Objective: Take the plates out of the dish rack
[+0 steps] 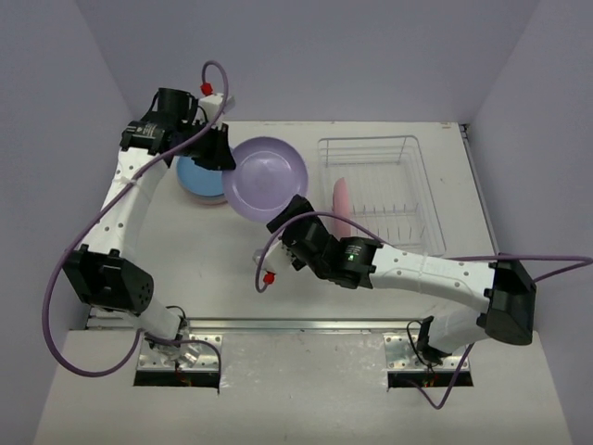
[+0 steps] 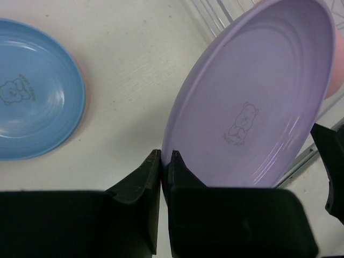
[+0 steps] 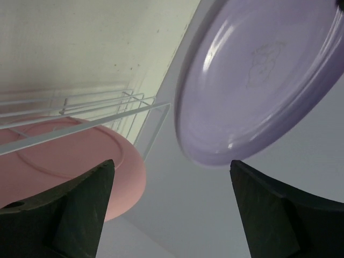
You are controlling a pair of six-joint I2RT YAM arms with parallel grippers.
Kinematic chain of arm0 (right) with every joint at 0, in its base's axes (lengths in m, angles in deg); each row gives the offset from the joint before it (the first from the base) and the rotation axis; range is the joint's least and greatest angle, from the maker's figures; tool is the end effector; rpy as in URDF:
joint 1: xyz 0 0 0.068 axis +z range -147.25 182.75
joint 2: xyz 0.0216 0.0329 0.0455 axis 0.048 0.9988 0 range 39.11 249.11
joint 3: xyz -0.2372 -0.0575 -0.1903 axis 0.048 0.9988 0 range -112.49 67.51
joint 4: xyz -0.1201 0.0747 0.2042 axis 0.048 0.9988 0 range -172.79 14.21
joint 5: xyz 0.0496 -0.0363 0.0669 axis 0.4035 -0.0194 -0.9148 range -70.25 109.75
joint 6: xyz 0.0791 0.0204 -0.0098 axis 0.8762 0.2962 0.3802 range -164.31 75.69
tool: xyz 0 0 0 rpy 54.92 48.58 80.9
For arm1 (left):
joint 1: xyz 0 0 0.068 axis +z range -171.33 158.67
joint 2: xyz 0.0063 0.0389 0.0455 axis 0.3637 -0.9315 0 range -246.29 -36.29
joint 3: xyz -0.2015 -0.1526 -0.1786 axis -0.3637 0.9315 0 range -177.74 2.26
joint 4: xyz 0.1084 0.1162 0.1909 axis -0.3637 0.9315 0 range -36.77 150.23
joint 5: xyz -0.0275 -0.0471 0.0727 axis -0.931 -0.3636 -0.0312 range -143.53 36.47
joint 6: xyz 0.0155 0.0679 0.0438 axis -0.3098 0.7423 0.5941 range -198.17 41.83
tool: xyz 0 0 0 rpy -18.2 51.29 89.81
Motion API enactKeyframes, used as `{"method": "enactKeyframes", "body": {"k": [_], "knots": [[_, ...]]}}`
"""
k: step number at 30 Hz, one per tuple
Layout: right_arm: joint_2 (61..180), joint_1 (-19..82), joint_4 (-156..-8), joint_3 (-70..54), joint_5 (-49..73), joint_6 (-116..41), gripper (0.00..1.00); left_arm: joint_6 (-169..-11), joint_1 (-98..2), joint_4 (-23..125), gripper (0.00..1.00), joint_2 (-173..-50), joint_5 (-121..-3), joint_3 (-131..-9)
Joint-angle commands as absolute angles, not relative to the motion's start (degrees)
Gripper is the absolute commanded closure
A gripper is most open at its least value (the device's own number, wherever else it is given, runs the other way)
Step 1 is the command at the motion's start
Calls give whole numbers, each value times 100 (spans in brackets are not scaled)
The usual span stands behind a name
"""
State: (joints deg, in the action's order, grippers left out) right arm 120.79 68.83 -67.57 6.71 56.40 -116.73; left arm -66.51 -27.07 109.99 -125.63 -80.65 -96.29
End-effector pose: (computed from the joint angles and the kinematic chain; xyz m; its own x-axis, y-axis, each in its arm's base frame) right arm 0.1687 0.2750 0.3084 0.4406 -0.8931 0.0912 -0.3902 -0.2820 -0.8765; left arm 0.3230 -0.0652 0.4098 -0.6390 0.2452 -0.7291 0.5355 0.8222 -0.1928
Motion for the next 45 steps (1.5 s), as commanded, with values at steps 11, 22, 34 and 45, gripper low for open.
{"method": "enactKeyframes", "body": {"k": [11,22,34,45], "knots": [[12181,3615,-3028,-2697,2546,-6220,3,-8110,-994,9416,100,-14204,-7191,-10159],[12114,1891,-2251,-2348,62,-5093,5,-8251,-601,9276,100,-15358,-6638,-10479],[12465,1391,-2144,-2182,-1469,-4275,17,-7994,-595,9350,9,-14693,-6513,-10588],[13376,1275,-2171,-2523,-2270,-3727,26,-7133,-900,9595,2,-12868,-6722,-9661]]}}
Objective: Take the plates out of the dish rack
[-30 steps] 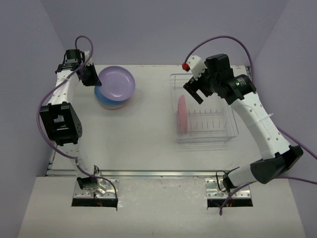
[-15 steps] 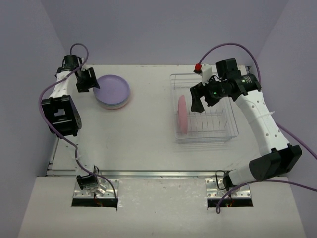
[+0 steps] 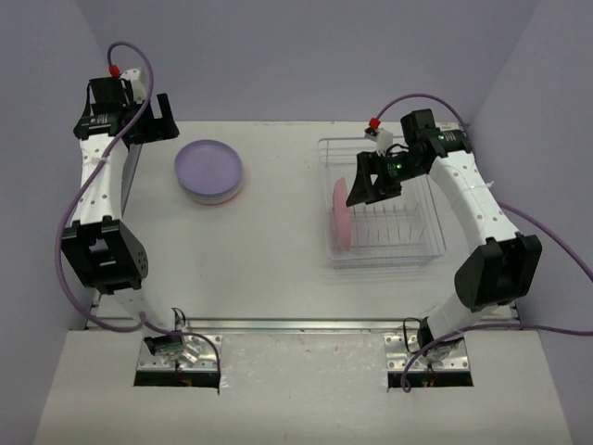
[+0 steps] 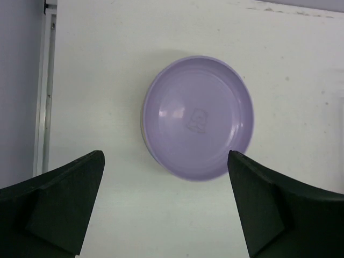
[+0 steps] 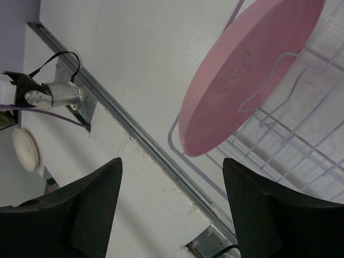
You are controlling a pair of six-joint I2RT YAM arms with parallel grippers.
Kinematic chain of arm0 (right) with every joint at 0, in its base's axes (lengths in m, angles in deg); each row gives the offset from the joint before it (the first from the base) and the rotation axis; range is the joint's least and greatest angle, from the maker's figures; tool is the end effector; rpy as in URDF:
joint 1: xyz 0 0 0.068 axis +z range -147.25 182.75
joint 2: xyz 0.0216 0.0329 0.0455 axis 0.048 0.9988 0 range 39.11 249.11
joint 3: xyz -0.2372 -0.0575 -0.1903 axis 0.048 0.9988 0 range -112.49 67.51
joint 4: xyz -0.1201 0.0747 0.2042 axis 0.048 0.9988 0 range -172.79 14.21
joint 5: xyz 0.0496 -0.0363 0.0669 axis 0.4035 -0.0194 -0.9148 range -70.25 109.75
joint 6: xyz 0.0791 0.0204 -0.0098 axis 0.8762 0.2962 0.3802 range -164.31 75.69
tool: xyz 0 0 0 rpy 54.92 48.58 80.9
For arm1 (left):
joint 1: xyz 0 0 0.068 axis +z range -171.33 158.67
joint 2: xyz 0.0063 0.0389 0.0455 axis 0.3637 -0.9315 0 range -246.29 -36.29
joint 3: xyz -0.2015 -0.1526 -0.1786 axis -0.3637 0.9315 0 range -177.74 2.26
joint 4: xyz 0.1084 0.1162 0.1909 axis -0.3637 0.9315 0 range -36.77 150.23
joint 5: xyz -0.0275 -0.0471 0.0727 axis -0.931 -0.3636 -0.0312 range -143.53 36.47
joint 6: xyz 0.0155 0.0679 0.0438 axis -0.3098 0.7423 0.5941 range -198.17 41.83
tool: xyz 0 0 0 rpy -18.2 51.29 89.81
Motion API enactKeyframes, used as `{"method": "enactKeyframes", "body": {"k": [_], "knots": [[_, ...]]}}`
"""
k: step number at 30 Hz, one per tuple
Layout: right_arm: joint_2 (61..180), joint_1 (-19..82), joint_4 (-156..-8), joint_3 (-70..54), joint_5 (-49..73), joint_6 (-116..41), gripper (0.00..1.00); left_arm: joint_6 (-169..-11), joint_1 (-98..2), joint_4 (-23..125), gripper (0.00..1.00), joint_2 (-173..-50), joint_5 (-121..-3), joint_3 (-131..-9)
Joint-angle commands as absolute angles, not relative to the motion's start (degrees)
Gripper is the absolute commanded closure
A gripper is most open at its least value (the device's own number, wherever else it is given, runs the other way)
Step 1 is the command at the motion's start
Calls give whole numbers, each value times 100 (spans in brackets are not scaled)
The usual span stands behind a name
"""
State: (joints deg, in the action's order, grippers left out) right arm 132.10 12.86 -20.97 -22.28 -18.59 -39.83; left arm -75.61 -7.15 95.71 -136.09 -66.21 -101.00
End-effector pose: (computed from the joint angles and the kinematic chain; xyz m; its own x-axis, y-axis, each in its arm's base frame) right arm 0.3119 0.1008 0.3439 -0.9206 -0.1018 -0.3770 -0.3245 0.7364 0.5936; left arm 0.4014 0.0852 0.3941 -0.6130 -0.1098 -0.7824 -0.0462 0.9936 -0.1032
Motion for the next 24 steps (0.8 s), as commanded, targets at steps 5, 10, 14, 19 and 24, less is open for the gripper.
{"method": "enactKeyframes", "body": {"k": [5,10,14,19,24], "knots": [[13824,1268,-2184,-2710,-2248,-3702,31,-7000,-964,9586,0,-12279,-6628,-9143],[14095,1282,-2322,-2864,-2235,-3614,42,-7024,-966,9597,0,-12067,-6729,-8949],[14249,1349,-2462,-2874,-2199,-3587,49,-7088,-973,9594,0,-12085,-6770,-8834],[14380,1418,-2504,-2891,-2264,-3578,58,-7132,-973,9577,0,-12121,-6830,-8791],[14440,1427,-2510,-2847,-2515,-3544,66,-7181,-973,9568,0,-12178,-6865,-8818]]}}
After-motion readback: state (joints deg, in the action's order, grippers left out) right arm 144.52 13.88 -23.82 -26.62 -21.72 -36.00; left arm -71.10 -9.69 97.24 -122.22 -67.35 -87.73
